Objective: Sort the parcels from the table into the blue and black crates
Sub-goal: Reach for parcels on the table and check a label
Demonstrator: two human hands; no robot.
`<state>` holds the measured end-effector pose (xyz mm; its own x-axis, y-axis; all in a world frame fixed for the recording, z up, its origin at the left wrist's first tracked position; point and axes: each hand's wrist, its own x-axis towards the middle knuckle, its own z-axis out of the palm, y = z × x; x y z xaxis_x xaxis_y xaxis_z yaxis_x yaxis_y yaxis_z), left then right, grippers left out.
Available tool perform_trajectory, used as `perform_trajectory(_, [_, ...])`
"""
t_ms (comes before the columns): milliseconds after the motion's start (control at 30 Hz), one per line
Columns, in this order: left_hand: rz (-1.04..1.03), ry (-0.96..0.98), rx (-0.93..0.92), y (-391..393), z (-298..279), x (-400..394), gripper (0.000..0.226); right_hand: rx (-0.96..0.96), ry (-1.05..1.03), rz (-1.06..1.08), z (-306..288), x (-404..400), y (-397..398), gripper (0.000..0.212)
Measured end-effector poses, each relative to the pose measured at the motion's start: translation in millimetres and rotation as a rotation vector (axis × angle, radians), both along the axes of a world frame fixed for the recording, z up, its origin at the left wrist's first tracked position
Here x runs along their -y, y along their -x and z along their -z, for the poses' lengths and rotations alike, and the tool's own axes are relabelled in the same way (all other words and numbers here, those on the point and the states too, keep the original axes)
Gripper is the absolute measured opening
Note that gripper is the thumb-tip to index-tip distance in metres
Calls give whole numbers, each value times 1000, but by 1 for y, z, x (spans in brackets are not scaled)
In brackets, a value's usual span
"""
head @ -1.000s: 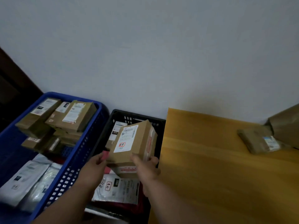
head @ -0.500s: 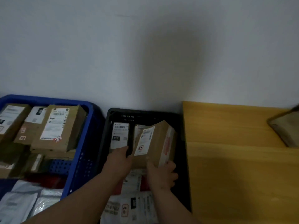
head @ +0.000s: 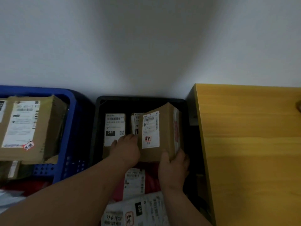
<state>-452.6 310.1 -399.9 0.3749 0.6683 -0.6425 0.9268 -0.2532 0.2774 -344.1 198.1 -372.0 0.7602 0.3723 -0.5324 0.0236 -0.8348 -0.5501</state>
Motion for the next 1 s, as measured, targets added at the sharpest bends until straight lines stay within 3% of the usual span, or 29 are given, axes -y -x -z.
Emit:
perform_trajectory(133, [85,-20,-76,2,14,-2,74,287,175,-231,-4,-7,-4,58])
perform_trajectory(333, [236,-87,-171,-6,29,2,95,364,27,-484,-3,-23,-4,67])
perform_trajectory(467, [283,-117,-211,-6,38,-1,84,399,-17,-482,7,-23,-14,54])
perform_trajectory(667, [509,-246,-291,10,33,-2,70,355,-96,-412,4,-26,-15,57])
perform_trajectory(833, [593,-230,-413,13,24,-11,77,304,-92,-475,2,-27,-23,59])
perform_trajectory(1000, [532,-252,-380,16,23,-8,85,368,12,-497,3,-36,-24,56])
